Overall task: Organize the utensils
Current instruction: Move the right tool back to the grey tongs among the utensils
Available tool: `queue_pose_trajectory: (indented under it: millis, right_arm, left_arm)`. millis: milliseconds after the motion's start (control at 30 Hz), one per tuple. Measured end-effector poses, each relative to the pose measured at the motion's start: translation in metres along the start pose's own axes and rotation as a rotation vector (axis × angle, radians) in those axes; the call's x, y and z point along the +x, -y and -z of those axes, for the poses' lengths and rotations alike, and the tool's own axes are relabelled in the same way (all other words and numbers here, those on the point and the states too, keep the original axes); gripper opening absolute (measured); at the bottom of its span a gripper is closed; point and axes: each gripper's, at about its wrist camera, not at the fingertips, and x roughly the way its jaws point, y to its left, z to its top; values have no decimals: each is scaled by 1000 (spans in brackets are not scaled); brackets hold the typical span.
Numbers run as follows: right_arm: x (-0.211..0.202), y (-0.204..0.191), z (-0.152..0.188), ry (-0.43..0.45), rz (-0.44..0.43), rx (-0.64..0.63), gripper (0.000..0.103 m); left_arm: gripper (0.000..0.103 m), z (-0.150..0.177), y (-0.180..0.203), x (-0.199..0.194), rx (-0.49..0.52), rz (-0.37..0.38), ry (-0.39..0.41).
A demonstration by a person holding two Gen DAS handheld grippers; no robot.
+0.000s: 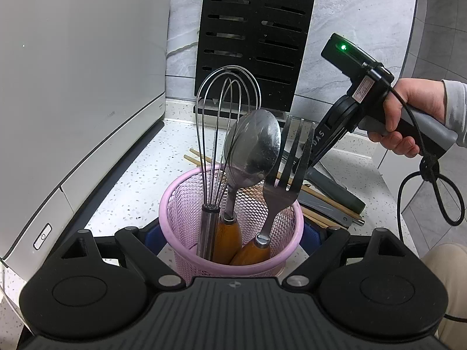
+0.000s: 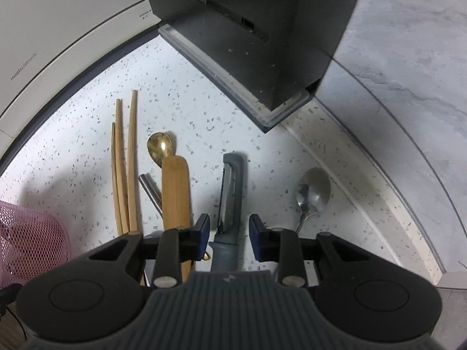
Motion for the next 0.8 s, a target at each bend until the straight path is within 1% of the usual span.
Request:
queue_pose_trajectory:
  millis: [167,200,233,633,800]
  right_arm:
    - [7,-5,0,-16,31,-18,24]
    - [7,-6,0,-16,31,-19,20]
    - [6,-6,0,-15,31,-22,18]
    - [0,-4,10,24,29,-23,16]
    - [-14,-1,20,68,16,-14,15]
  left_arm:
    - [102,0,0,0,-2,3,0]
    - [102,-1,0,1,-2,3,0]
    - [102,-1,0,1,-3,3,0]
    - [102,-1,-1,2,-5,3,0]
    - [102,-1,-1,3,-4,3,0]
